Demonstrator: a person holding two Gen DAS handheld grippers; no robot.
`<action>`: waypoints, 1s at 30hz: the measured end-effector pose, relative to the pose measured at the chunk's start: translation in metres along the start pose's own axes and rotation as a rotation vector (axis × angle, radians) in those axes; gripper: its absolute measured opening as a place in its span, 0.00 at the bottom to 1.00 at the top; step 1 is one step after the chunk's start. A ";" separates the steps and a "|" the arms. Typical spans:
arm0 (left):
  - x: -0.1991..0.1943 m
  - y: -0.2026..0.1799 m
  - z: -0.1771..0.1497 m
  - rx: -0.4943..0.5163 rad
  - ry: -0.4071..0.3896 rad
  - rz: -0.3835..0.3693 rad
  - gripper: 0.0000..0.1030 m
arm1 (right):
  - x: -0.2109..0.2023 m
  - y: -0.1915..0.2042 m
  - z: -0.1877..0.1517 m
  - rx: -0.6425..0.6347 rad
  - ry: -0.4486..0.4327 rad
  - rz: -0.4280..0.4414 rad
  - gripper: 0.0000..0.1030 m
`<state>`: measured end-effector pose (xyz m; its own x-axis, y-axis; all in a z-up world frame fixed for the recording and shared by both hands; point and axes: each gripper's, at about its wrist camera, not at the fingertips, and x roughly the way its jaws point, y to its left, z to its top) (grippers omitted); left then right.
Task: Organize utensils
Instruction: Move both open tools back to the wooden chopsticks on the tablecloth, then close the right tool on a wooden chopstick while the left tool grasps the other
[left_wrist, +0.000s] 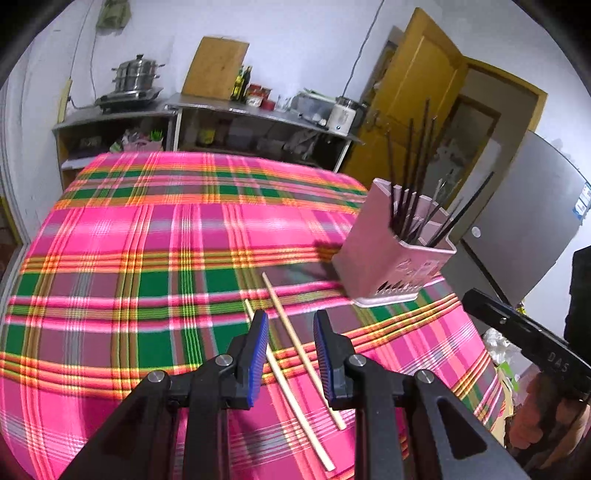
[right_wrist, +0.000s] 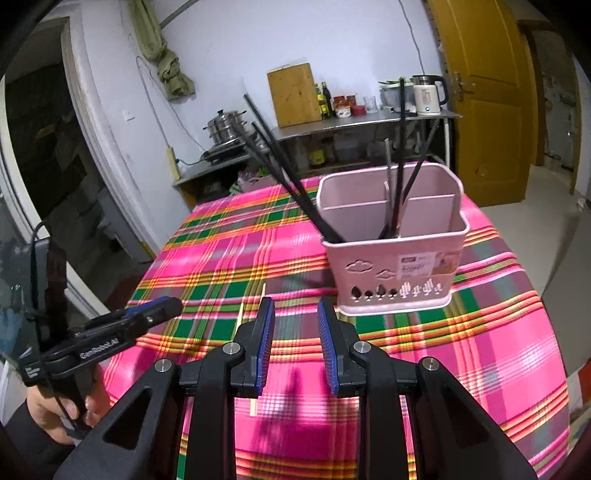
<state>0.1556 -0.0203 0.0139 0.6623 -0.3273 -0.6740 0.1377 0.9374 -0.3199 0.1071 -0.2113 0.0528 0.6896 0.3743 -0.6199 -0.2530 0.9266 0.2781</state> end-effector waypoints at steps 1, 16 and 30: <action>0.004 0.002 -0.002 -0.004 0.008 0.002 0.24 | 0.003 0.001 -0.001 -0.001 0.006 0.002 0.24; 0.073 0.022 -0.017 -0.061 0.111 0.051 0.24 | 0.036 -0.003 -0.016 -0.003 0.084 0.028 0.24; 0.105 0.020 -0.010 0.033 0.126 0.135 0.08 | 0.062 0.000 -0.022 -0.003 0.130 0.033 0.24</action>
<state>0.2207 -0.0371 -0.0701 0.5794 -0.2090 -0.7878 0.0799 0.9765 -0.2004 0.1353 -0.1875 -0.0015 0.5871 0.4060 -0.7004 -0.2763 0.9137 0.2980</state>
